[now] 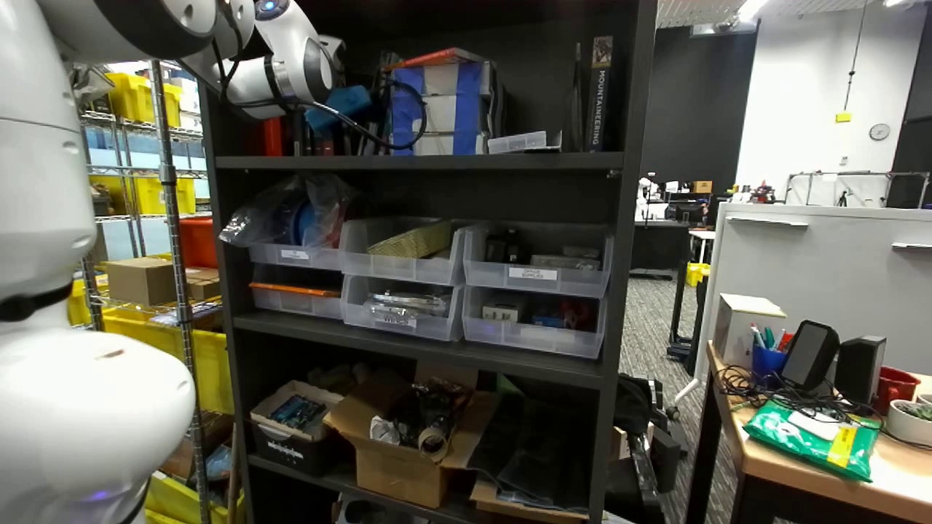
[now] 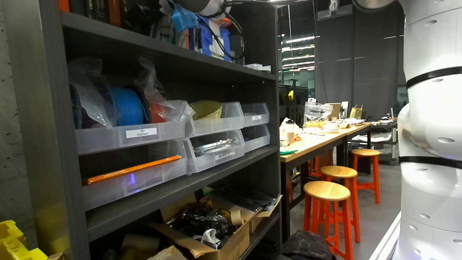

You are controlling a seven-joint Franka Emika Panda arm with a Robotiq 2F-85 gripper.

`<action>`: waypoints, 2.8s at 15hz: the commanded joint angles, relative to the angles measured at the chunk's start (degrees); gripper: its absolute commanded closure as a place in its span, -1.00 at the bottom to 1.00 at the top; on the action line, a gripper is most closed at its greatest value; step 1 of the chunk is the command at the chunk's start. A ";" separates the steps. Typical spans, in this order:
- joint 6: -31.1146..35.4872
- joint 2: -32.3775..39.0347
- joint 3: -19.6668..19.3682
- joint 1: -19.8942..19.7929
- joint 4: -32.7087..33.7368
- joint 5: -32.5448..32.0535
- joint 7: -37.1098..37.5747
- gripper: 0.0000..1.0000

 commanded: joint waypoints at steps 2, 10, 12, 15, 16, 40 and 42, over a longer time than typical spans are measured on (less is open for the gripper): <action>-0.26 -5.37 0.28 -3.06 -2.81 -2.66 3.43 -0.86; -0.25 -6.73 0.78 -3.97 -3.42 -2.43 4.52 -0.86; -0.20 -6.36 0.96 -4.05 -3.46 -2.45 4.81 -0.86; -0.02 -5.00 1.19 -4.02 -2.69 -2.46 4.93 -0.89; -0.03 -4.47 1.27 -4.03 -2.23 -2.47 4.82 -0.90; -14.34 -20.31 8.66 -5.77 -10.11 -4.21 13.75 -0.98; -14.38 -19.93 9.47 -6.88 -9.73 -5.13 15.71 -1.00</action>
